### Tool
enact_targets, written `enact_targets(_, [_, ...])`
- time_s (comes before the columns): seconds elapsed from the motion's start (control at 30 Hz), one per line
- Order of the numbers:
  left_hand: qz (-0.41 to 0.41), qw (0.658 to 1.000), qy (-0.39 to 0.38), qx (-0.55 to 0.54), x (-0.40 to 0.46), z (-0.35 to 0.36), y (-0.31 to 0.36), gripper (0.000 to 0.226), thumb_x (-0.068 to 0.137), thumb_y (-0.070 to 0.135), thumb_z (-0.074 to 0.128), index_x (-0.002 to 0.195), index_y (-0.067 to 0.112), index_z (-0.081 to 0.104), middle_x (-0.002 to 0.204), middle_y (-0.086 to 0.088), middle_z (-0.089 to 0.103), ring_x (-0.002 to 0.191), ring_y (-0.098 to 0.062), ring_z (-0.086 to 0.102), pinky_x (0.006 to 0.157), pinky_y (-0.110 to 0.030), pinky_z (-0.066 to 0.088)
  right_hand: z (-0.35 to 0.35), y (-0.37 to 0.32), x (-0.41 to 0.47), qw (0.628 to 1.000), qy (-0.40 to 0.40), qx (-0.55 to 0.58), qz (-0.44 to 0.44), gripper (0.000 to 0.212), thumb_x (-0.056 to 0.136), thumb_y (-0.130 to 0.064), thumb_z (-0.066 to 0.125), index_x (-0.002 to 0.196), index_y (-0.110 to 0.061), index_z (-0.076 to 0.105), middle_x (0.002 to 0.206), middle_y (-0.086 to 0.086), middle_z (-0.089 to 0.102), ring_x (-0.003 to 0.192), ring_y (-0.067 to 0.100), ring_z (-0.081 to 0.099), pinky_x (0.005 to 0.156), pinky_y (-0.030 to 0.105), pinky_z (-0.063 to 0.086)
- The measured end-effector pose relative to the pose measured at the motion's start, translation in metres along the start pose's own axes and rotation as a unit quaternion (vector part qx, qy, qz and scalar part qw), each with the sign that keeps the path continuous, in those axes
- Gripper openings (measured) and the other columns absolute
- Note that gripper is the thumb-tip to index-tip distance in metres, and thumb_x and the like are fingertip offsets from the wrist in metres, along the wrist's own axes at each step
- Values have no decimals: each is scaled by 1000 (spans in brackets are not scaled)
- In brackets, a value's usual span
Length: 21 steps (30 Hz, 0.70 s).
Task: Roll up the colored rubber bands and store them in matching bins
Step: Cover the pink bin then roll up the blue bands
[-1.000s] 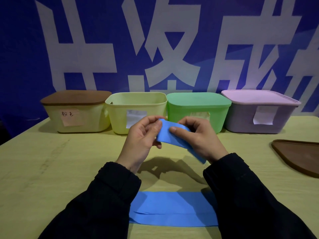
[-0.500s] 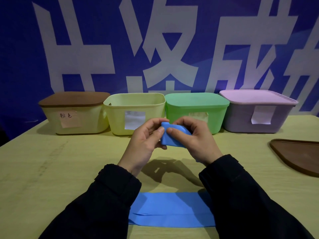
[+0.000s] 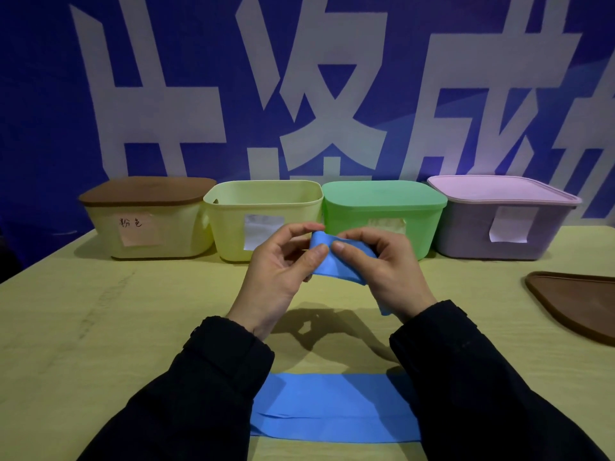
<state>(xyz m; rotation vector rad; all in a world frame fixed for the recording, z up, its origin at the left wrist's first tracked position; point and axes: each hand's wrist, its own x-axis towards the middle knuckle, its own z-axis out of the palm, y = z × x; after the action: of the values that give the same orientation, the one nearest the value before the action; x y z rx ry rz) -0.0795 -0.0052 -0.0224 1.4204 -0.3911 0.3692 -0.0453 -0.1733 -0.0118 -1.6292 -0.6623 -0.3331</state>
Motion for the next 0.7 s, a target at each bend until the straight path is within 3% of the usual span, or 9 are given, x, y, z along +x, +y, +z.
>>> enact_targets(0.07, [-2, 1000, 5, -16, 0, 0, -1, 37, 84, 23, 69, 119, 16, 64, 95, -1, 73, 76, -10, 57, 64, -22, 46, 1, 0, -1, 1000, 0, 6, 2, 10, 90, -16, 74, 83, -24, 74, 75, -11, 70, 70, 5, 61, 64, 20, 47])
enact_targets(0.23, [1, 1000, 0, -3, 0, 1, -5, 21, 96, 17, 64, 116, 15, 68, 103, -1, 72, 84, -11, 60, 68, -26, 50, 2, 2, 0, 999, 18, -25, -14, 7, 88, -19, 76, 82, -20, 72, 69, -14, 65, 64, 3, 56, 60, 16, 43])
enact_targets(0.37, [-4, 1000, -3, -2, -1, 2, -3, 19, 102, 11, 58, 118, 16, 65, 93, -2, 72, 80, -12, 61, 66, -27, 51, 5, 3, -1, 999, 32, -25, -23, 14, 86, -18, 78, 77, -15, 68, 65, -14, 60, 60, 3, 51, 57, 15, 40])
enact_targets(0.53, [-49, 997, -34, -54, -2, 2, -2, 29, 87, 19, 68, 115, 15, 62, 94, -11, 71, 83, -20, 61, 68, -27, 51, 6, 6, 0, 1000, 15, 6, -3, 25, 82, -20, 81, 75, -11, 59, 62, -8, 49, 57, 5, 39, 52, 17, 34])
enact_targets(0.7, [-52, 994, -32, -89, -1, 0, -1, 34, 85, 16, 68, 118, 12, 64, 105, -7, 73, 87, -15, 65, 69, -26, 54, -6, 6, 4, 993, -43, 100, 39, 14, 79, -22, 76, 83, -15, 65, 65, 4, 52, 59, 11, 46, 52, 20, 36])
